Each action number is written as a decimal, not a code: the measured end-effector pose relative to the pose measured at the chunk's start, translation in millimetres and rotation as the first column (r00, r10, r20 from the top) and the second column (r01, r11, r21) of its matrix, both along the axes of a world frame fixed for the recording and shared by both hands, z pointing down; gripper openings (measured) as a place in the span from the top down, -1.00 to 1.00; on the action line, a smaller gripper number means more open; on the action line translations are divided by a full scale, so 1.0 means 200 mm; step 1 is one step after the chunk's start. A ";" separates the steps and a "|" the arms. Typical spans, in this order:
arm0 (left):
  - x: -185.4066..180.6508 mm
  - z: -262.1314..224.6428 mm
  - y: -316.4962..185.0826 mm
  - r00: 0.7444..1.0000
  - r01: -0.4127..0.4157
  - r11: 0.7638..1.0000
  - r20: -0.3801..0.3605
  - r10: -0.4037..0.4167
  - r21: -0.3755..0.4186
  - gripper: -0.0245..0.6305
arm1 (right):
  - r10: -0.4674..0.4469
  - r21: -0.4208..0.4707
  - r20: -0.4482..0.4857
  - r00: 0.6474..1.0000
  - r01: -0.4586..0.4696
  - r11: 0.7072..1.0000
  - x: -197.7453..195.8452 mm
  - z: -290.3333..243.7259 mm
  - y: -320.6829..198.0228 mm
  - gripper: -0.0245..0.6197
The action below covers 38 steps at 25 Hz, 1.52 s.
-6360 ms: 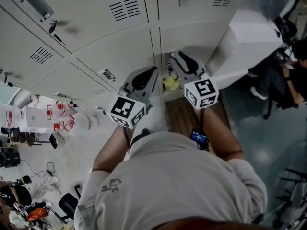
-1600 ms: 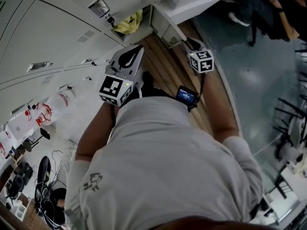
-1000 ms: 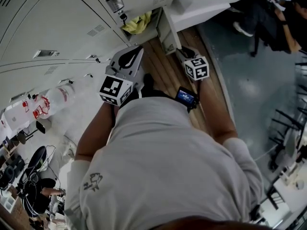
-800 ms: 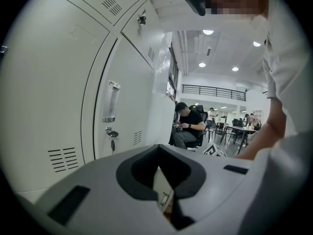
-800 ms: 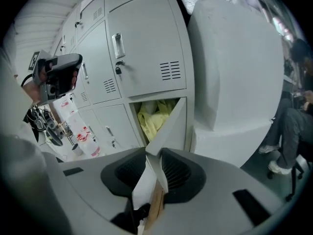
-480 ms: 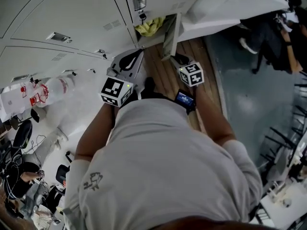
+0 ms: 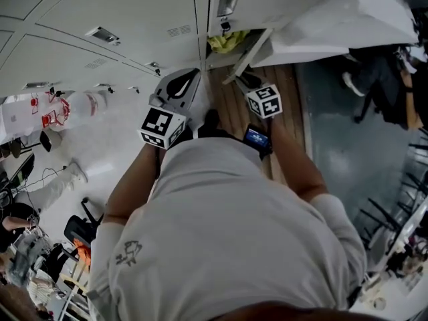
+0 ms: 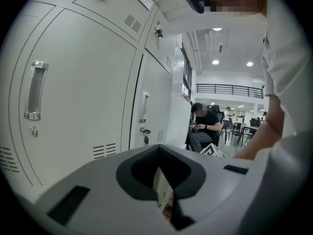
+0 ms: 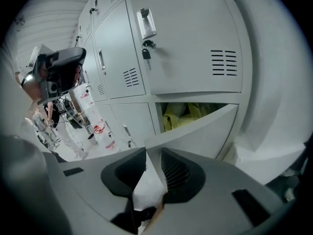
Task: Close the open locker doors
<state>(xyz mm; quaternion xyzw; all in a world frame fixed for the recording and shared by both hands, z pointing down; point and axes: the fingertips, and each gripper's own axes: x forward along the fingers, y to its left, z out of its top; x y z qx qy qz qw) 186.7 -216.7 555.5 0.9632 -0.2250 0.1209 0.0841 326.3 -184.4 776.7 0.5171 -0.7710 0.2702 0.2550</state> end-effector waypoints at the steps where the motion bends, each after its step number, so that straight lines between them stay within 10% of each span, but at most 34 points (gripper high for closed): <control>1: -0.02 0.00 -0.01 1.000 0.010 1.000 0.003 -0.010 0.000 0.94 | -0.009 0.001 0.001 1.000 0.009 1.000 -0.02 0.00 -0.02 0.62; 38: -0.19 0.04 -0.26 0.990 0.127 0.992 0.066 -0.125 -0.024 0.94 | -0.069 0.051 0.044 0.997 0.066 0.996 -0.23 0.02 -0.80 0.62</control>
